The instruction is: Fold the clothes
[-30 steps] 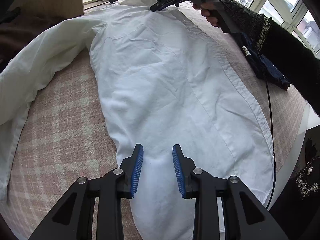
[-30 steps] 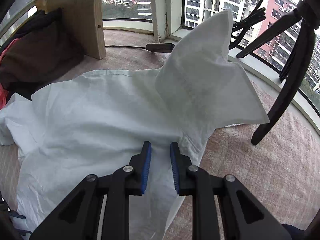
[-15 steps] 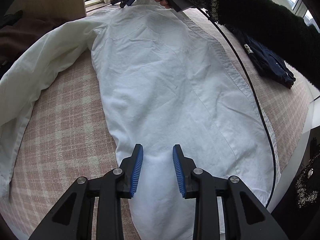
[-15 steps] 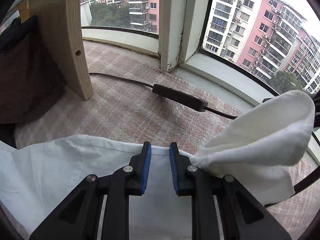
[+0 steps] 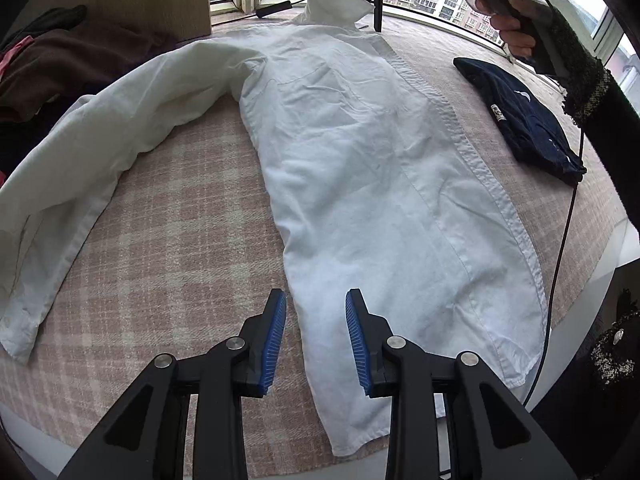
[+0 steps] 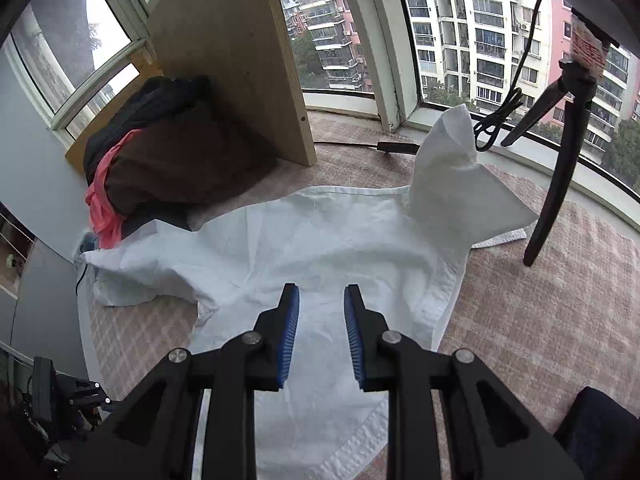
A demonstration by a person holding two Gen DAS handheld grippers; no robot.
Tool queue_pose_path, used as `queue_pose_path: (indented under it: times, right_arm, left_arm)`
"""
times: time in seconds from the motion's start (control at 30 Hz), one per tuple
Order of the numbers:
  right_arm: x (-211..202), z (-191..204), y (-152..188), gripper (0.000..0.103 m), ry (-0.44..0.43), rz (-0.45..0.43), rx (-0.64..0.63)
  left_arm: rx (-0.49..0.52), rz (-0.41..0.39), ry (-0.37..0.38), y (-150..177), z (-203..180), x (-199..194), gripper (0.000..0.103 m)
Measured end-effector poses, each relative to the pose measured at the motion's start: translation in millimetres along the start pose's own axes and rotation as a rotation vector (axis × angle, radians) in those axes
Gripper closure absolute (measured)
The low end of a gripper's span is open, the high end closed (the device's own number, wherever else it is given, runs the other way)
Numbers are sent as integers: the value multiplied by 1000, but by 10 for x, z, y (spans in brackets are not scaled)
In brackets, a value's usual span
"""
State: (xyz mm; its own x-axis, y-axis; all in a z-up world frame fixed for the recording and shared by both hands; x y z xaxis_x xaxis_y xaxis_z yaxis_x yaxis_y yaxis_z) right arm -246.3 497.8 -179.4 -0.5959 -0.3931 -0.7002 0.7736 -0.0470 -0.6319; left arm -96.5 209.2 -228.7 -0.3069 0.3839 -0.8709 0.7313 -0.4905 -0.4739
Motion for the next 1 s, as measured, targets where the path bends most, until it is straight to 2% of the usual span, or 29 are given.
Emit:
queue_pose_path:
  times: [0.03, 0.13, 0.23, 0.3, 0.4, 0.5, 0.57, 0.63, 0.7, 0.77, 0.87, 0.93, 1.0]
  right_arm:
    - [-144, 24, 150, 71, -3, 0, 11]
    - [-531, 62, 786, 71, 11, 21, 51]
    - [-738, 186, 1549, 70, 34, 65, 144]
    - [-782, 321, 2009, 70, 30, 77, 206]
    - [-668, 676, 2466, 70, -22, 109, 225]
    - [-482, 894, 2828, 70, 82, 200, 117]
    - [-588, 891, 2910, 71, 153, 209, 100]
    - [-713, 879, 2979, 71, 222, 214, 86]
    - [-862, 964, 2929, 71, 212, 157, 100]
    - [-907, 1152, 2834, 71, 165, 87, 96]
    - [-689, 1433, 2726, 71, 133, 7, 65]
    - [-618, 1542, 2857, 71, 127, 43, 55]
    - [-556, 1645, 3002, 71, 120, 85, 46]
  left_arm:
    - [-23, 1, 4, 51, 57, -64, 73]
    - [-107, 19, 44, 212, 194, -166, 64]
    - [-108, 36, 83, 332, 83, -105, 64]
    - [-95, 34, 111, 378, 1, -78, 64]
    - [-53, 47, 118, 397, -95, 20, 65]
    - [-19, 125, 87, 474, -87, 188, 67]
    - [22, 116, 92, 475, -97, 183, 67]
    - [49, 121, 59, 472, -65, 191, 67]
    - [64, 99, 45, 448, -38, 138, 67]
    - [86, 64, 80, 385, -158, 100, 67]
    - [120, 9, 136, 287, -352, 41, 67]
    - [143, -28, 174, 223, -481, 1, 67]
    - [160, -14, 251, 198, -645, 110, 67]
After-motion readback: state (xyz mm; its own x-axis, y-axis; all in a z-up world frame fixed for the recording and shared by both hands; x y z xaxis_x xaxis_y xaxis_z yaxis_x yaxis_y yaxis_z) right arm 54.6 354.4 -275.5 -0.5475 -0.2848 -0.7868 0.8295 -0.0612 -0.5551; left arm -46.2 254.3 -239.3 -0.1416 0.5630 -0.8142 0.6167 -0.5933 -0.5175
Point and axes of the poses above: each gripper's, at about its wrist camera, not at the fingertips, and x roughly the way its jaws point, z to its left, y to its underside, the point moved 5 cm from there along x, roughly the way its jaws point, and after that the axes turned 7 degrees about -z, right-handed, at the moved point
